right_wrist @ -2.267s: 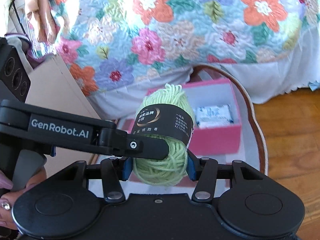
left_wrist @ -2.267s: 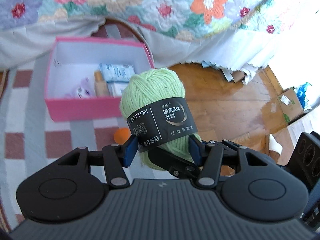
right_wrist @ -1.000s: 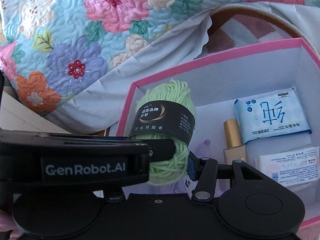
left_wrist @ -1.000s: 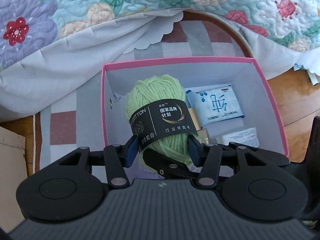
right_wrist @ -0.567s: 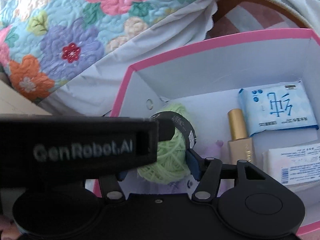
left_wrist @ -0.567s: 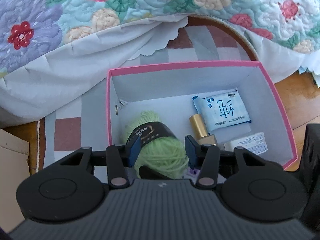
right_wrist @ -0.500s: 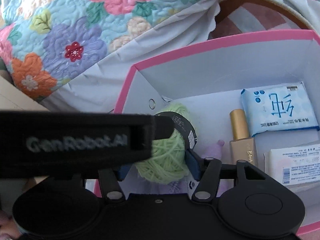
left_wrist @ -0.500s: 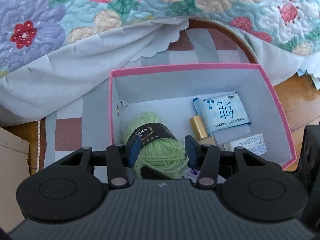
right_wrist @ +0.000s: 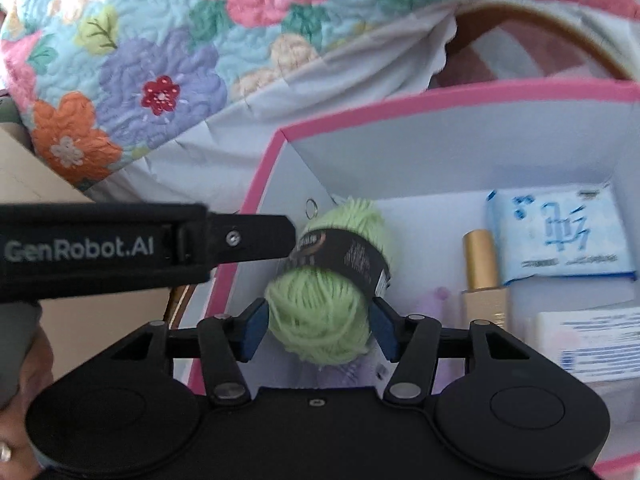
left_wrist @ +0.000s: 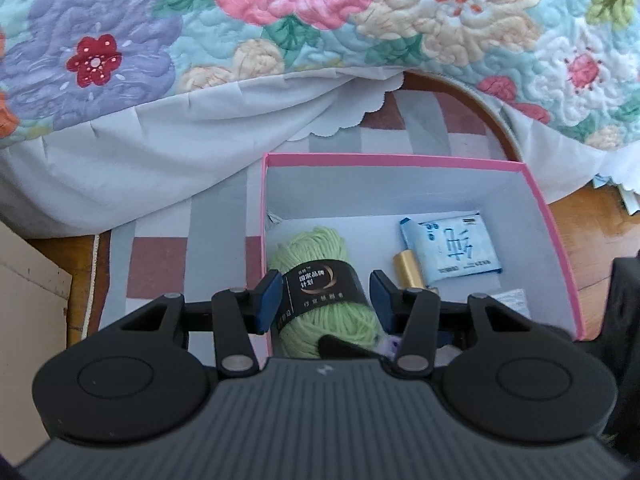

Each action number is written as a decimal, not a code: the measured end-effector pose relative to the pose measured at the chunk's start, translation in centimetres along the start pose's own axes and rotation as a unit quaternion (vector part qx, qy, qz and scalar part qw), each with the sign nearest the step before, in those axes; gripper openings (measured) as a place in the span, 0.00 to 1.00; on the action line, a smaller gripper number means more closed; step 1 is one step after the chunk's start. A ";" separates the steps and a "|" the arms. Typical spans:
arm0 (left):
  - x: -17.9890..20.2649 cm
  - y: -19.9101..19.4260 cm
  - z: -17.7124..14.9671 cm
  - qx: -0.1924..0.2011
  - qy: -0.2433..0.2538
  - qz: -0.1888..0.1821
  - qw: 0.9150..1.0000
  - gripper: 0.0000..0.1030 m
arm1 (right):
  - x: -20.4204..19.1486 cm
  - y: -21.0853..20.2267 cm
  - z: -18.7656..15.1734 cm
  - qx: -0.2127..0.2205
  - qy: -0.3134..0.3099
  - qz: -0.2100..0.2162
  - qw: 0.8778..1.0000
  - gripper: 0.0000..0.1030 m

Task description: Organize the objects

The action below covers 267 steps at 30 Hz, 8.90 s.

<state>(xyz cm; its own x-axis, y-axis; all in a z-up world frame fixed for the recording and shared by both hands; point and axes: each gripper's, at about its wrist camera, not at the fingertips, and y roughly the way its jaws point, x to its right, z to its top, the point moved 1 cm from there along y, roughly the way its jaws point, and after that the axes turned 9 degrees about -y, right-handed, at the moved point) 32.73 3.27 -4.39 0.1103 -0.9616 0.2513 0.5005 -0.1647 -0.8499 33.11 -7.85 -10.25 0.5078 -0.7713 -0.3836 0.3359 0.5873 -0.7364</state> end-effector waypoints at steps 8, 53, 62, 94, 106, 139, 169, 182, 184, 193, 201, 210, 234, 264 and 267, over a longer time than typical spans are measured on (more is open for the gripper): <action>0.7 -5.6 -1.3 0.001 0.012 -0.017 1.000 0.46 | -1.6 -8.3 -0.1 0.016 -0.068 -0.037 0.997 0.60; 4.2 -8.3 -13.8 -0.029 0.059 -0.076 0.995 0.51 | -1.9 -18.4 -15.1 0.045 -0.243 -0.055 0.968 0.66; 2.7 -4.8 -14.8 -0.031 0.026 -0.096 0.995 0.51 | -0.6 -12.8 -16.6 0.030 -0.283 -0.097 0.954 0.74; 4.8 6.4 -18.3 -0.085 -0.028 -0.175 0.980 0.34 | 3.2 -7.8 -18.5 0.031 -0.219 -0.069 0.973 0.51; 3.9 2.9 -17.9 -0.073 -0.030 -0.178 0.981 0.34 | 1.3 -10.4 -18.7 0.050 -0.222 -0.040 0.973 0.51; 3.4 -8.2 -16.1 -0.050 0.050 -0.149 0.986 0.34 | -7.7 -15.0 -14.6 0.076 -0.244 -0.063 0.965 0.51; 2.2 5.9 -1.4 -0.064 -0.015 -0.048 0.997 0.40 | 0.0 0.0 0.3 0.009 -0.116 -0.042 0.992 0.53; 3.2 1.6 -1.5 -0.004 0.008 -0.039 0.999 0.74 | 1.3 -2.2 -0.6 0.024 -0.090 -0.052 0.994 0.61; 2.6 1.1 -1.6 -0.013 -0.010 -0.050 0.999 0.74 | 1.3 -2.9 -0.8 0.023 -0.094 -0.064 0.993 0.61; 0.9 -3.9 -4.5 -0.011 0.000 -0.075 0.997 0.74 | -0.2 -9.0 -3.5 0.038 -0.114 -0.071 0.990 0.62; 1.4 -11.8 -6.3 0.017 0.006 -0.064 0.998 0.80 | -3.4 -16.6 -4.0 0.057 -0.127 -0.086 0.986 0.68; 1.0 -18.3 -8.4 0.037 0.004 -0.039 0.999 0.91 | -7.1 -23.4 -4.7 0.081 -0.126 -0.112 0.982 0.78; 1.1 -18.2 -14.3 0.027 -0.004 0.018 0.999 1.00 | -6.9 -23.3 -10.5 0.015 -0.054 -0.192 0.980 0.91; 0.3 -16.2 -15.9 -0.014 -0.015 0.089 0.996 1.00 | -7.5 -23.6 -12.2 -0.014 -0.031 -0.212 0.977 0.91; 0.4 -16.3 -16.0 -0.019 -0.004 0.094 0.995 1.00 | -7.8 -23.8 -12.1 -0.021 -0.056 -0.226 0.972 0.91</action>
<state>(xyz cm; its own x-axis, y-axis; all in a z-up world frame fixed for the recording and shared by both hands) 10.94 2.02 2.16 0.2072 -0.9742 0.0893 0.4378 0.0107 -0.8990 11.53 -18.81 3.49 0.3987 -0.9159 0.0461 0.5138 0.1815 -0.8385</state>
